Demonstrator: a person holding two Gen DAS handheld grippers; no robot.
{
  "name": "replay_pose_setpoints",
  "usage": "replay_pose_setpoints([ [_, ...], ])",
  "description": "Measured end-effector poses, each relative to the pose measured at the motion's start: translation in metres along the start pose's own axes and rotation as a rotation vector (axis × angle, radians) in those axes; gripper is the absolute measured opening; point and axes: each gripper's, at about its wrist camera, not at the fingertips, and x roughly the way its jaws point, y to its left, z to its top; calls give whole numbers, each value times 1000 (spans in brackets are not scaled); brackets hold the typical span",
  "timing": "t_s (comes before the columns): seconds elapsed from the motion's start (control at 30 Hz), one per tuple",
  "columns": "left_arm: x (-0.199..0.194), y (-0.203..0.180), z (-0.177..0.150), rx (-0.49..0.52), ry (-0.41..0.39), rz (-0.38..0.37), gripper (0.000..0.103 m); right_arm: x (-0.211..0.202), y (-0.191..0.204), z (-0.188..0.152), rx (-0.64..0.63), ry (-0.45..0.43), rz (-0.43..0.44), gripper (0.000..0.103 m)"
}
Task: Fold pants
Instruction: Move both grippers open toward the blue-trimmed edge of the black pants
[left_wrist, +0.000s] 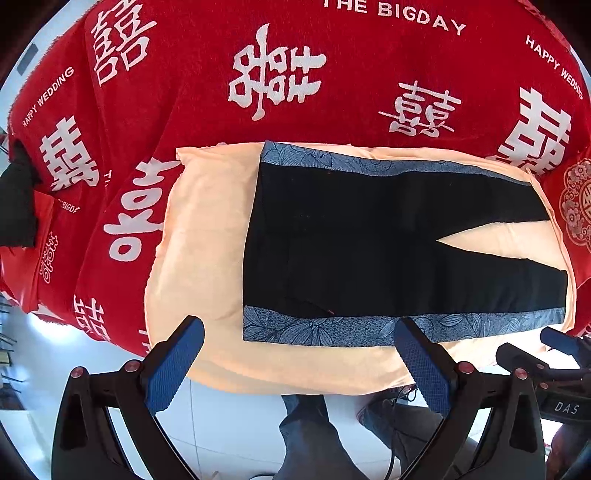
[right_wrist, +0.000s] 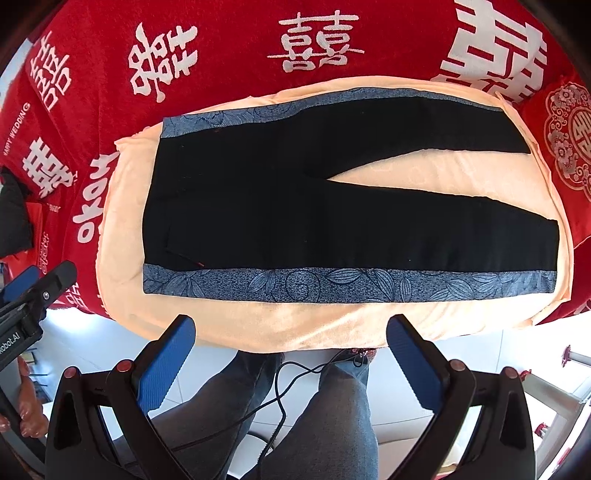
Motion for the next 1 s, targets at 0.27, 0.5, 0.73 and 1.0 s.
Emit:
replay_pose_setpoints([
  [0.27, -5, -4, -3, 0, -5, 10, 103, -1, -6, -1, 7, 0, 3, 103],
  [0.5, -7, -14, -4, -1, -7, 18, 103, -2, -15, 1, 8, -3, 12, 103],
  [0.73, -8, -22, -3, -13, -4, 25, 103, -3, -25, 4, 10, -1, 17, 103],
  [1.0, -14, -36, -7, -39, 4, 26, 103, -7, -38, 4, -9, 0, 19, 103],
])
